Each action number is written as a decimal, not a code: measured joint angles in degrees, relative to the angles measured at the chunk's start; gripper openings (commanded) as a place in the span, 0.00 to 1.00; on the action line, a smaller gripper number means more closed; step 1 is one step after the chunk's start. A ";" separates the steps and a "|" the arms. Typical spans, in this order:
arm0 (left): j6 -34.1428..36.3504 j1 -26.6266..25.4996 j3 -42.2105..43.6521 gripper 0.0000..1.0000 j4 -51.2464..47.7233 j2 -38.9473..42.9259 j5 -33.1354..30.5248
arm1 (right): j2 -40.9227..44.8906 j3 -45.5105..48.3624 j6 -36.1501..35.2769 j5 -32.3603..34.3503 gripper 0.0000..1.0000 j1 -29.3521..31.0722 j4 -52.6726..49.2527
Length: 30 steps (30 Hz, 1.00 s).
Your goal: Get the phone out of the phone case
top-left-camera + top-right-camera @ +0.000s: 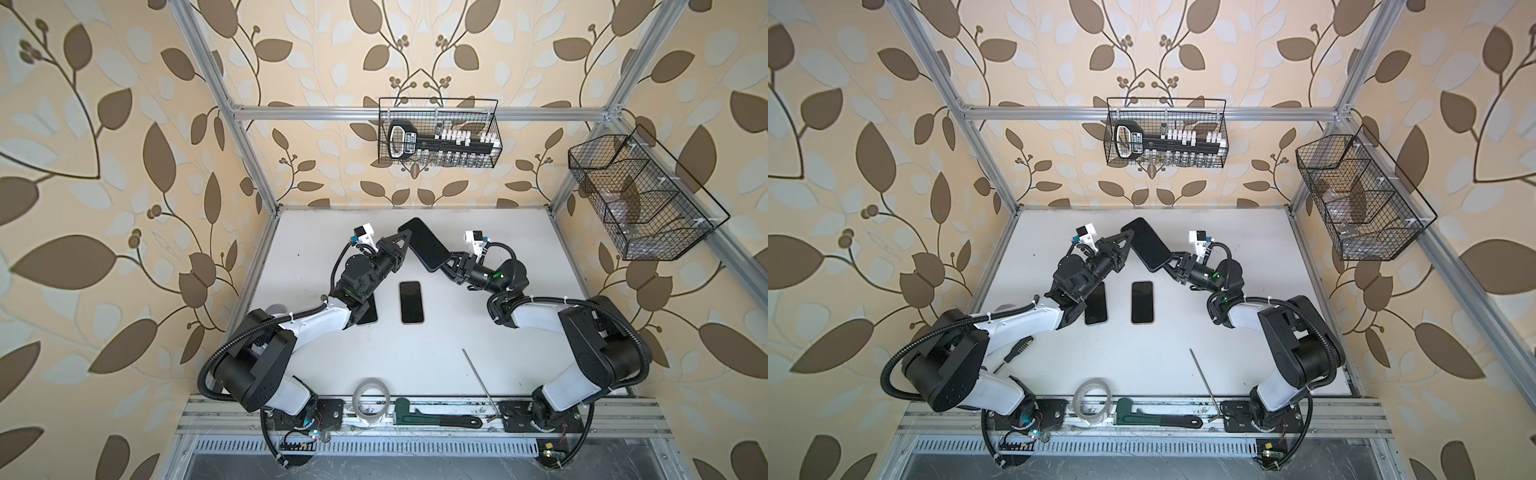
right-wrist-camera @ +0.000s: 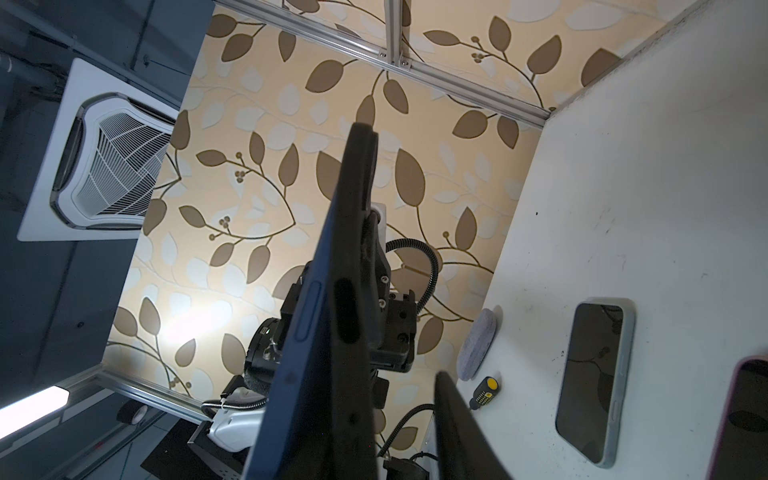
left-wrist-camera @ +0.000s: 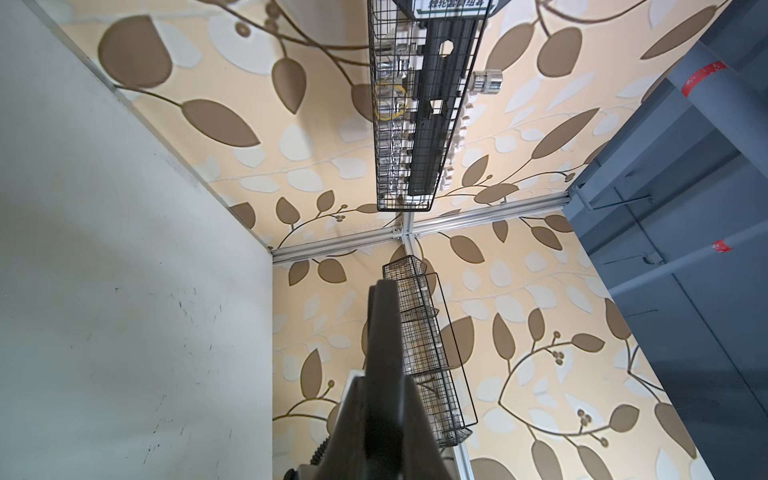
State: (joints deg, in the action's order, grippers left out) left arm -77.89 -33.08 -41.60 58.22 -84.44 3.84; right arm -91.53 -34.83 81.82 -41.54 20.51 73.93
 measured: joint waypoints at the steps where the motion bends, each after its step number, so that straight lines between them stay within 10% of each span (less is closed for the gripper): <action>1: -0.04 0.00 -0.07 0.00 -0.04 -0.13 0.02 | 0.48 0.20 0.22 0.15 0.22 -0.02 -0.26; 30: -1.07 0.00 -1.53 0.99 -8.02 -1.14 0.76 | 2.51 0.79 0.33 0.90 0.00 -2.08 -2.95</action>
State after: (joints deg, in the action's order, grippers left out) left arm -78.96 -33.08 -43.13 50.19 -85.58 4.60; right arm -89.01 -34.04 82.15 -40.64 18.44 70.98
